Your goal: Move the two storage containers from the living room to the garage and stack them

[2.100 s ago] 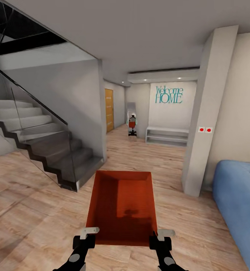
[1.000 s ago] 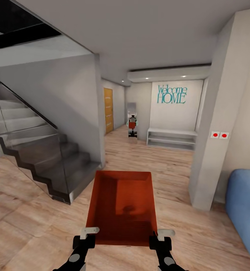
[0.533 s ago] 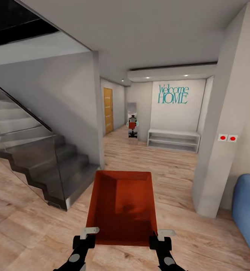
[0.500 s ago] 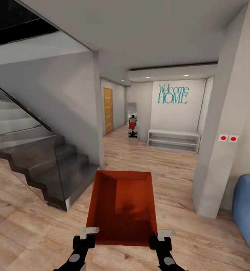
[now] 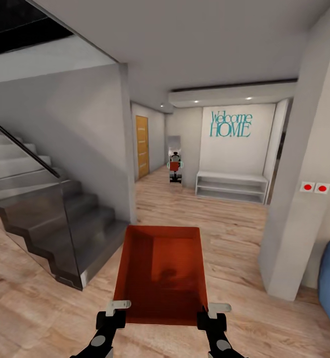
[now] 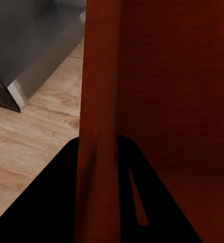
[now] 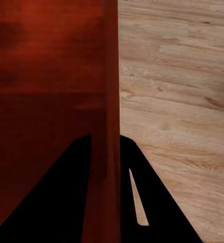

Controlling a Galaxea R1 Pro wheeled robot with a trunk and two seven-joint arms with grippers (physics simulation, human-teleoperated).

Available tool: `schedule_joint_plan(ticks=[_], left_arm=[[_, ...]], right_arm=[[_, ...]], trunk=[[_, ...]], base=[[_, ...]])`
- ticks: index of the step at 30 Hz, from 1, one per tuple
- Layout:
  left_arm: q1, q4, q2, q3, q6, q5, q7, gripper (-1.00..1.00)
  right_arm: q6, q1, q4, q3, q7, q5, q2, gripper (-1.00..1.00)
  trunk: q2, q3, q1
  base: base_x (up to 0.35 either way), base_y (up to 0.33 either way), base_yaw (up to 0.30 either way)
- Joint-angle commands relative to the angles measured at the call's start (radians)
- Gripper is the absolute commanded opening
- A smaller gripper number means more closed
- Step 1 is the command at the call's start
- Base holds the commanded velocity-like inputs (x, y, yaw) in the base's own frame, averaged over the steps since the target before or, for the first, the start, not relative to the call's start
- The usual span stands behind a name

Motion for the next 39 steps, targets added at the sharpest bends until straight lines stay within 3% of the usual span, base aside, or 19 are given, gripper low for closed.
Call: schedule_joint_plan(ticks=[1, 39], left_arm=[[0.000, 0.003, 0.002, -0.001, -0.002, 0.005, 0.011, -1.00], [0.000, 0.003, 0.002, -0.001, -0.002, 0.005, 0.011, -1.00]], right_arm=[[-0.013, -0.002, -0.059, -0.018, 0.012, 0.018, 0.000, -1.00], [-0.013, -0.002, -0.059, -0.018, 0.012, 0.017, 0.000, -1.00]], trunk=[[-0.001, -0.002, 0.001], [-0.001, -0.002, 0.001]], base=[[0.323, 0.000, 0.000], [0.323, 0.000, 0.000]])
